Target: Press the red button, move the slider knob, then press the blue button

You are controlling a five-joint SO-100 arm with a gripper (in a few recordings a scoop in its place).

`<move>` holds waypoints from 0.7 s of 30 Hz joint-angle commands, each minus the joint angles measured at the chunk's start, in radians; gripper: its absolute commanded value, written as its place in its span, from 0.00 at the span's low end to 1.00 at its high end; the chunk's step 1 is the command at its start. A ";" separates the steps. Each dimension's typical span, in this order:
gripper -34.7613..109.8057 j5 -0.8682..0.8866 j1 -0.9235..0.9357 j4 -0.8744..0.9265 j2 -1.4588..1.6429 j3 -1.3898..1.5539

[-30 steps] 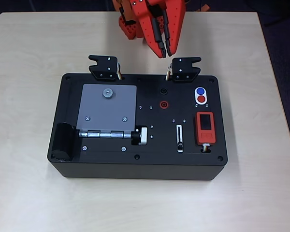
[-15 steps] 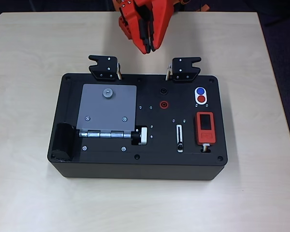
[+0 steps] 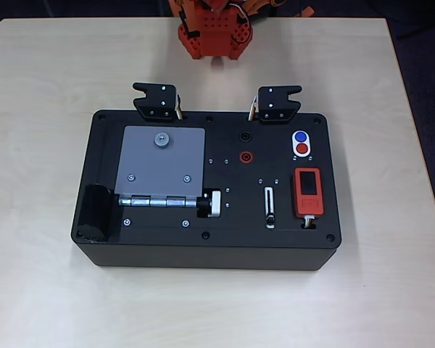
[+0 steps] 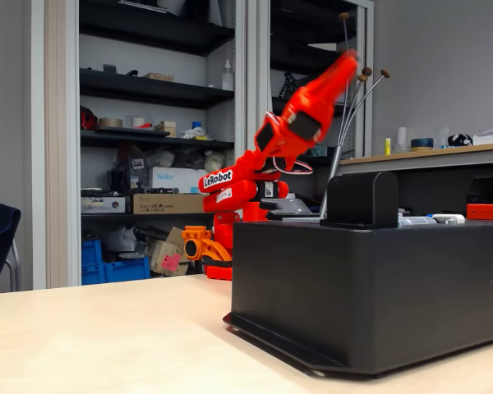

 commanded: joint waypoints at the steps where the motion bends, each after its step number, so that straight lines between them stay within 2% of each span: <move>1: 0.25 0.094 -0.003 -0.219 0.012 0.003; 9: 0.24 0.279 -0.034 -0.657 0.014 0.003; 17: 0.24 0.245 -0.025 -1.121 0.014 0.003; 21: 0.24 0.322 -0.020 -1.333 0.014 0.003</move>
